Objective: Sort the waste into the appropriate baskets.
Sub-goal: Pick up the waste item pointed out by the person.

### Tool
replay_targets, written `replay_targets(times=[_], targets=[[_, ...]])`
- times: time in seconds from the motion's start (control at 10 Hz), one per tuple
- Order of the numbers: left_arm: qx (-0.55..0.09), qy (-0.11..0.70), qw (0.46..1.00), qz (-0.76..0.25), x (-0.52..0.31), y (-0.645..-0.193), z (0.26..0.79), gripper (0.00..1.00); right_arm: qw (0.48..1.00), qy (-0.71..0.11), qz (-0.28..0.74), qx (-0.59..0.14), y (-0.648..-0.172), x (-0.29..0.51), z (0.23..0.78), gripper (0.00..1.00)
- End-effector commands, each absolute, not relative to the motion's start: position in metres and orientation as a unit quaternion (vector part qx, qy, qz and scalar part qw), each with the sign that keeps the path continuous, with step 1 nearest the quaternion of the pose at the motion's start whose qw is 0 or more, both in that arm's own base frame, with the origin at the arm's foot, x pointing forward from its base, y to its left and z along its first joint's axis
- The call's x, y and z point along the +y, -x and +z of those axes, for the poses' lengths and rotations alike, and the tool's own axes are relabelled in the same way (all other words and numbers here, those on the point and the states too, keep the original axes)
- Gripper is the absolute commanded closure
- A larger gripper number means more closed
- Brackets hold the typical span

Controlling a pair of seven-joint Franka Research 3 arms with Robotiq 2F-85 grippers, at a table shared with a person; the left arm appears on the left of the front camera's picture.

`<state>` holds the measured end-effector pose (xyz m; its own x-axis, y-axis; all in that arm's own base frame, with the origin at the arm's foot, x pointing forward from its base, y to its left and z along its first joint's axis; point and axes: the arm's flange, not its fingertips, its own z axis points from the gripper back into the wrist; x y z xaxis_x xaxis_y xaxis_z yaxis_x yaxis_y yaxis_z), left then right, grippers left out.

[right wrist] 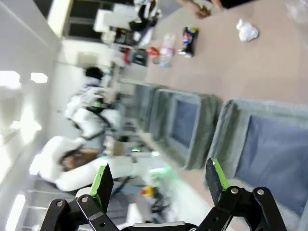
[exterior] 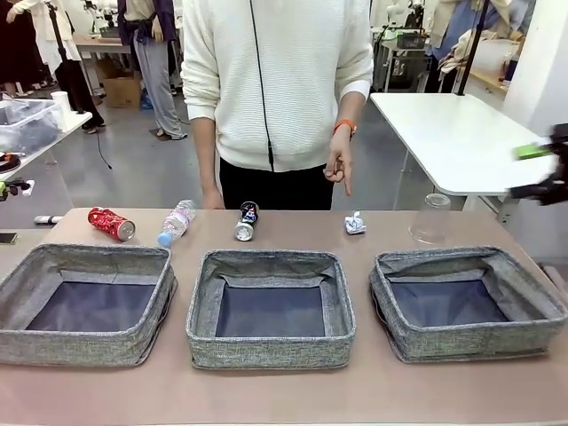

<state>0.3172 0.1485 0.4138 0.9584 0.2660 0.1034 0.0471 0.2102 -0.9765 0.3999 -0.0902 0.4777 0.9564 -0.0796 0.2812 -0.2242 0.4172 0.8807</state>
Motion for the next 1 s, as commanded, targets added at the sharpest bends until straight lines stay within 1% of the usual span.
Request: replay_targets(times=[0.0, 0.1, 0.2, 0.3, 0.4, 0.5, 0.6, 0.7, 0.8, 0.9], targets=[[-0.133, 0.627, 0.765, 0.060, 0.150, -0.317, 0.415, 0.00, 0.877, -0.410, 0.116, -0.222, -0.422, 0.017, 0.458, 0.00], [-0.133, 0.627, 0.765, 0.060, 0.150, -0.317, 0.415, 0.00, 0.884, -0.369, 0.163, -0.234, -0.424, 0.059, 0.445, 0.00], [-0.133, 0.627, 0.765, 0.060, 0.150, -0.317, 0.415, 0.00, 0.891, -0.316, 0.193, -0.263, -0.424, 0.090, 0.433, 0.00], [-0.133, 0.627, 0.765, 0.060, 0.150, -0.317, 0.415, 0.00, 0.888, -0.279, 0.228, -0.287, -0.421, 0.108, 0.426, 0.00], [-0.133, 0.627, 0.765, 0.060, 0.150, -0.317, 0.415, 0.00, 0.907, -0.279, 0.198, -0.245, -0.425, 0.090, 0.437, 0.00], [-0.133, 0.627, 0.765, 0.060, 0.150, -0.317, 0.415, 0.00, 0.894, -0.308, 0.225, -0.234, -0.416, 0.110, 0.447, 0.00], [-0.133, 0.627, 0.765, 0.060, 0.150, -0.317, 0.415, 0.00, 0.899, -0.281, 0.230, -0.246, -0.416, 0.119, 0.440, 0.00], [-0.133, 0.627, 0.765, 0.060, 0.150, -0.317, 0.415, 0.00, 0.921, -0.107, 0.195, -0.319, -0.418, 0.131, 0.435, 0.00], [-0.133, 0.627, 0.765, 0.060, 0.150, -0.317, 0.415, 0.00, 0.926, -0.065, 0.186, -0.323, -0.434, 0.145, 0.429, 0.00], [-0.133, 0.627, 0.765, 0.060, 0.150, -0.317, 0.415, 0.00, 0.925, -0.044, 0.170, -0.336, -0.459, 0.153, 0.425, 0.00]])
